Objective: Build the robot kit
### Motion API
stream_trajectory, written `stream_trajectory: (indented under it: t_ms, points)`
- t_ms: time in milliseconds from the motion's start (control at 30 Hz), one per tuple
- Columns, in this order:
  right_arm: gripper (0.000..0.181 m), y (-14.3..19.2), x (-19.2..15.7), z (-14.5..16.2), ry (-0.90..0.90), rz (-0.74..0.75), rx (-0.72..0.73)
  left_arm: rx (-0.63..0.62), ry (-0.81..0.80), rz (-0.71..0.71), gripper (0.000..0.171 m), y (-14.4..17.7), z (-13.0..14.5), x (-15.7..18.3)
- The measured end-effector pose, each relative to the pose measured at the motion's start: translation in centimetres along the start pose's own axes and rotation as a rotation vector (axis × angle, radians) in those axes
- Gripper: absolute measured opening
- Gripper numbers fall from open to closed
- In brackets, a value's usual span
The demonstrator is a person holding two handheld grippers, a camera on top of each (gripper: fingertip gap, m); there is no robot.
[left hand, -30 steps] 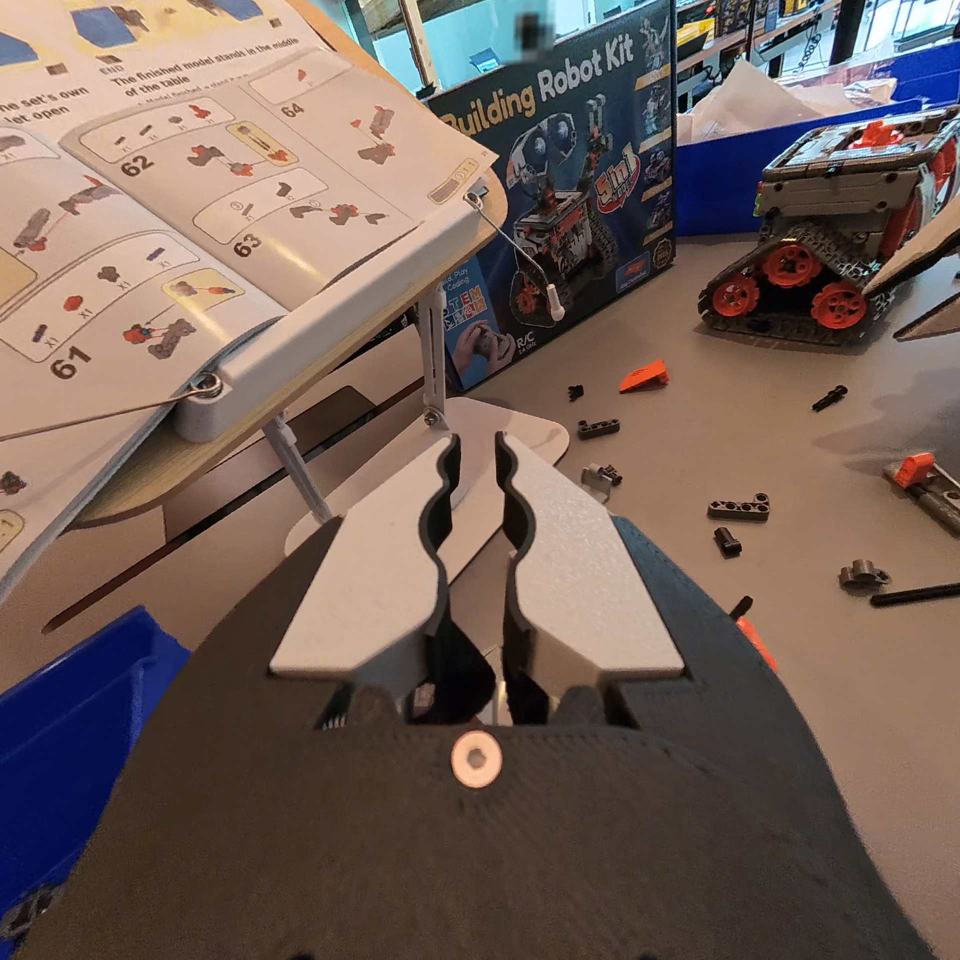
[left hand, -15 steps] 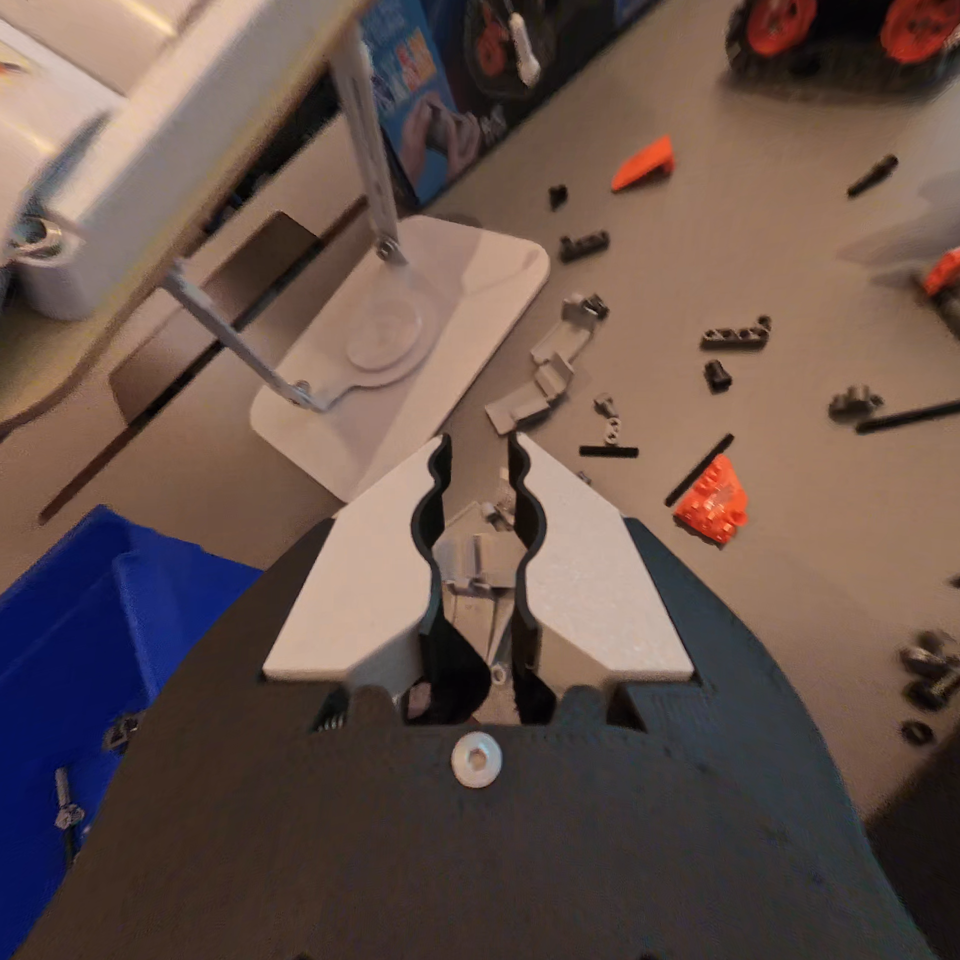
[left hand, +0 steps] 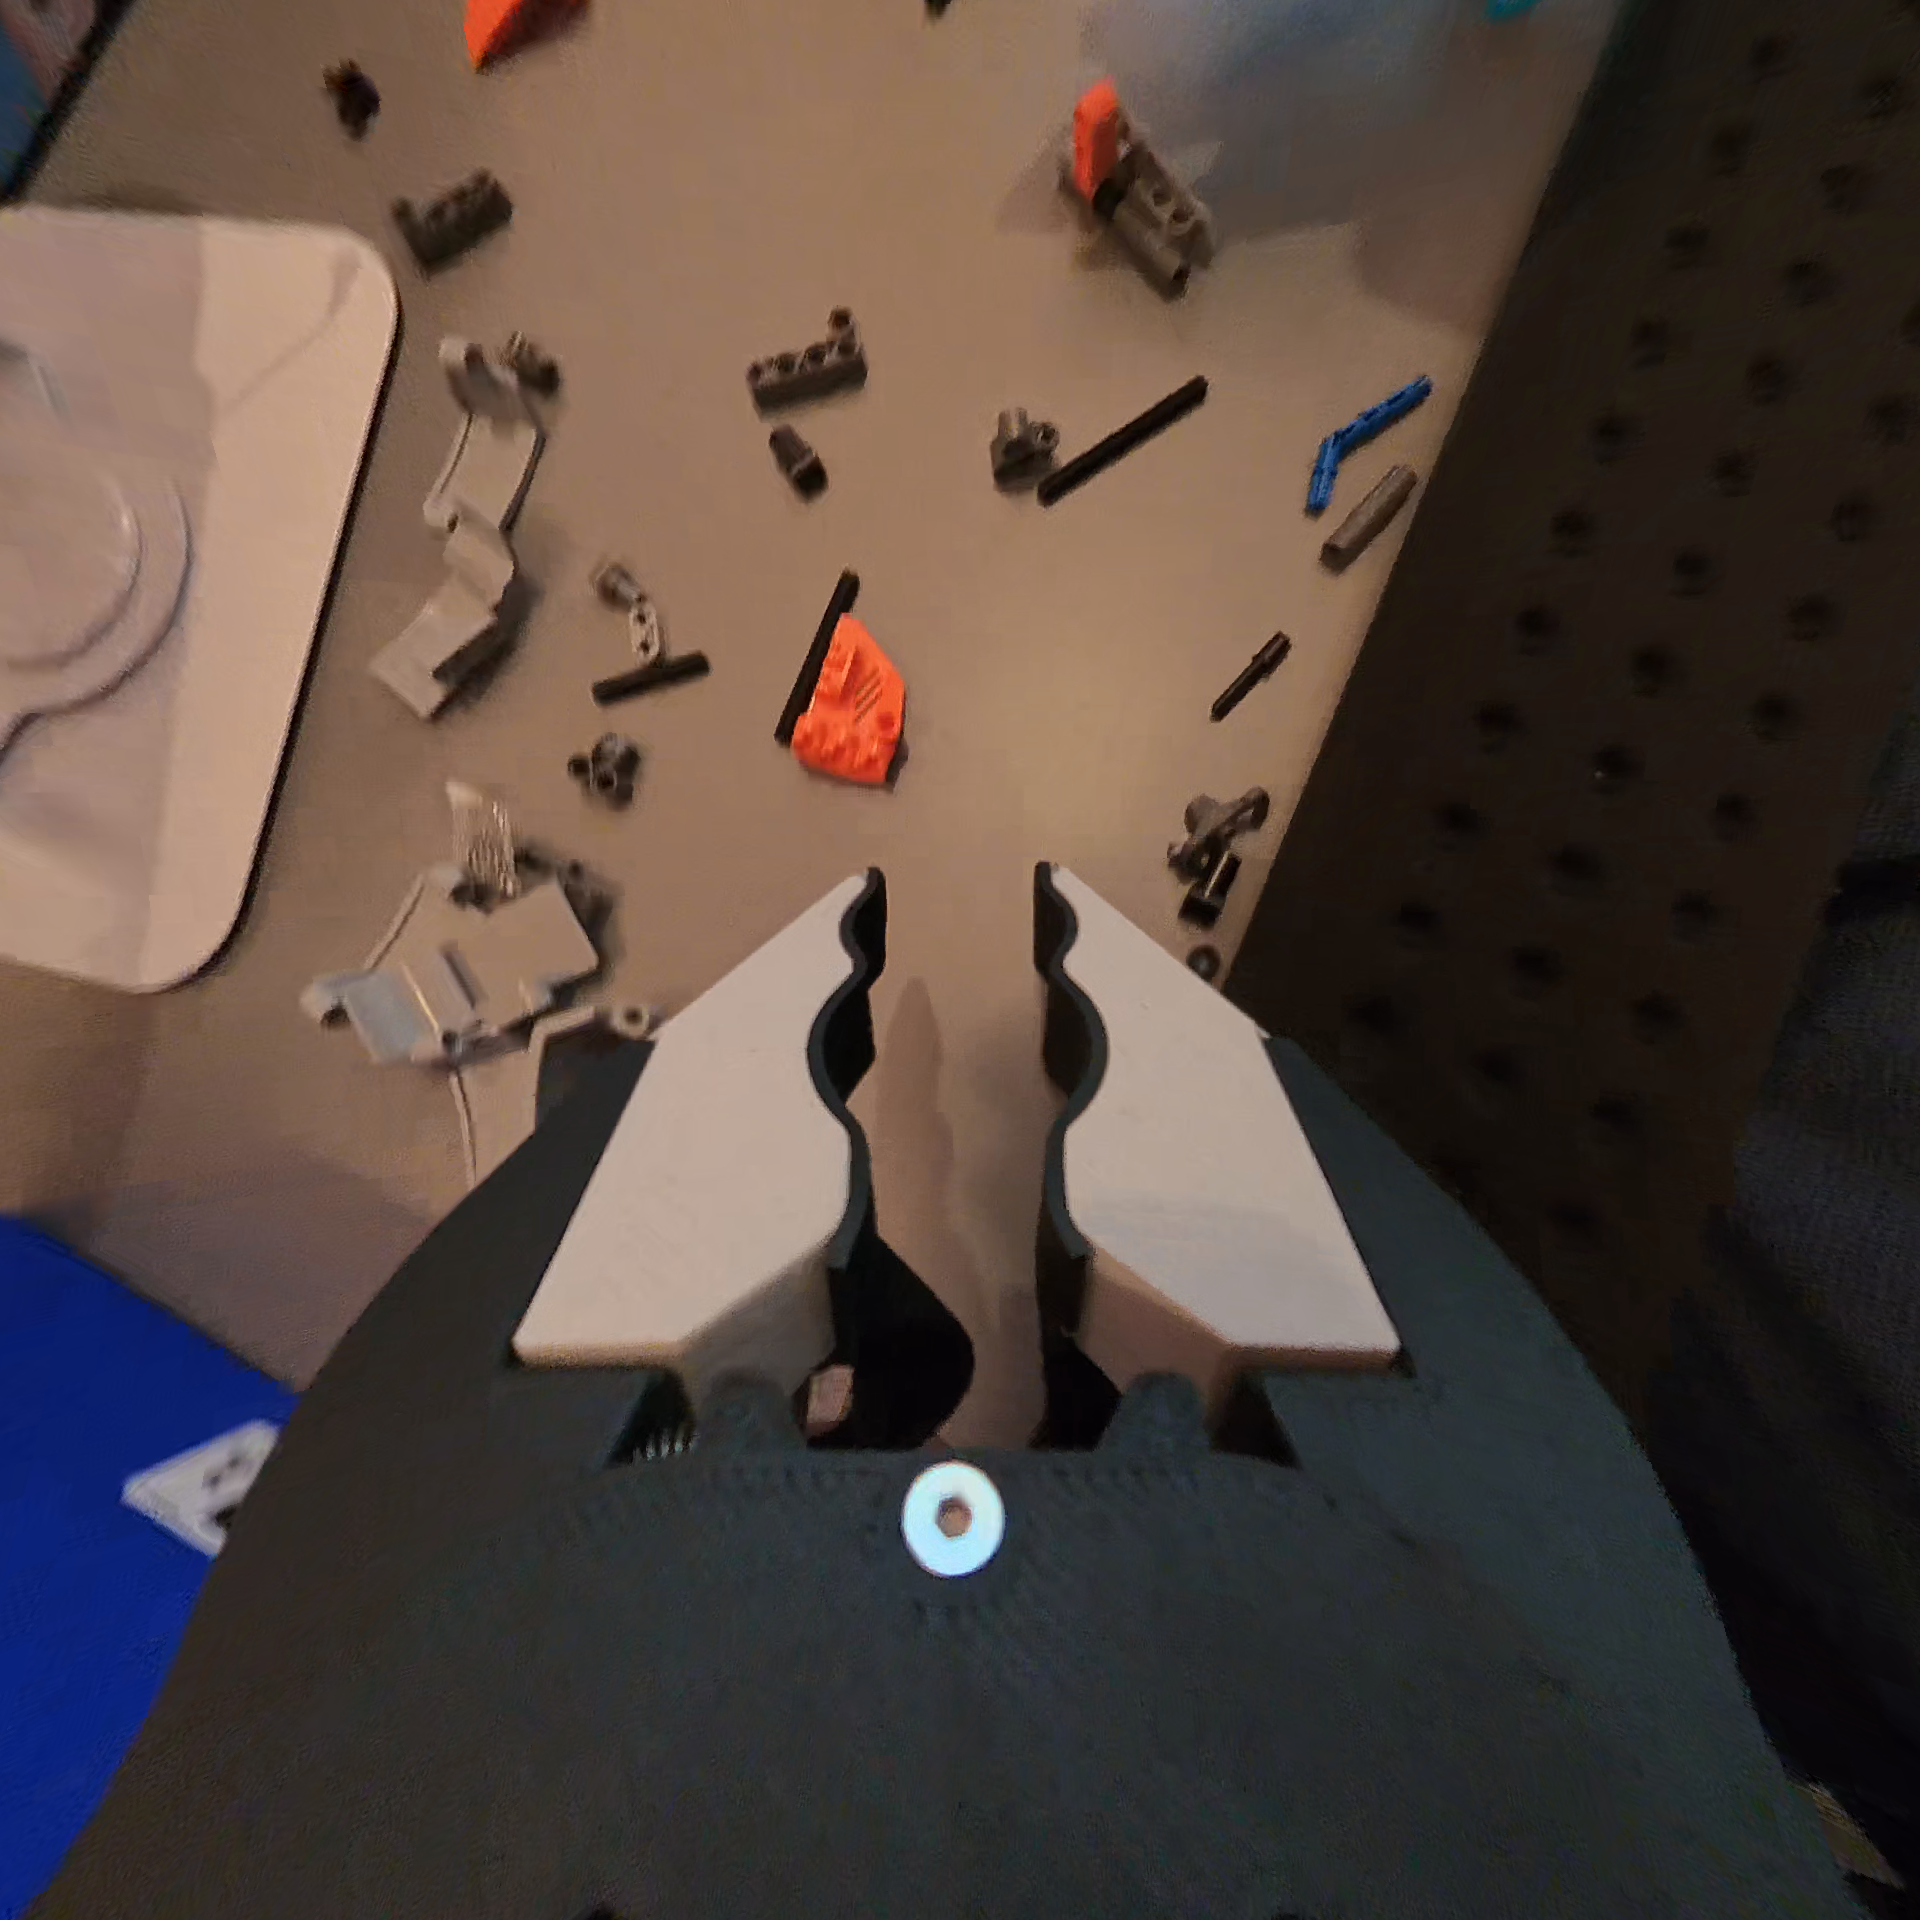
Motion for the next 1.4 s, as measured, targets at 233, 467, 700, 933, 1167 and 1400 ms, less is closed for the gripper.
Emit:
stream_trajectory:
  t_ms: [233,467,700,933,1167,1400]
  points:
    - [0.022,-0.2,-0.6,0.0,0.032,-0.009,-0.012,-0.204,0.060,0.029,0.022,1.6,2.2,3.1]
    - [0.023,0.0,-0.7,0.0,0.039,-0.011,-0.013,-0.290,0.130,0.070,0.012,0.2,4.2,3.1]
    - [0.023,0.2,-0.5,0.0,0.029,0.000,-0.005,-0.269,0.132,0.089,0.000,-0.1,4.3,3.4]
    - [0.022,0.3,-0.4,0.1,0.032,0.005,-0.007,-0.202,0.170,0.058,0.000,0.3,4.4,3.2]
    - [0.023,0.2,-0.6,0.0,0.037,-0.002,-0.007,-0.210,0.238,0.096,0.020,0.3,3.5,3.4]
    - [0.023,0.6,-0.6,-0.3,0.037,0.000,0.013,-0.312,0.243,0.102,0.005,-0.7,3.2,3.8]
Point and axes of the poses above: each gripper's, where its closed fingertips meet, y back along the fingers, z out of its underside, x = y × z across the jaws, the point moved 6 cm from there along y, back along the fingers, and after that the axes turned 11 degrees about -y, right-handed, at the moved point
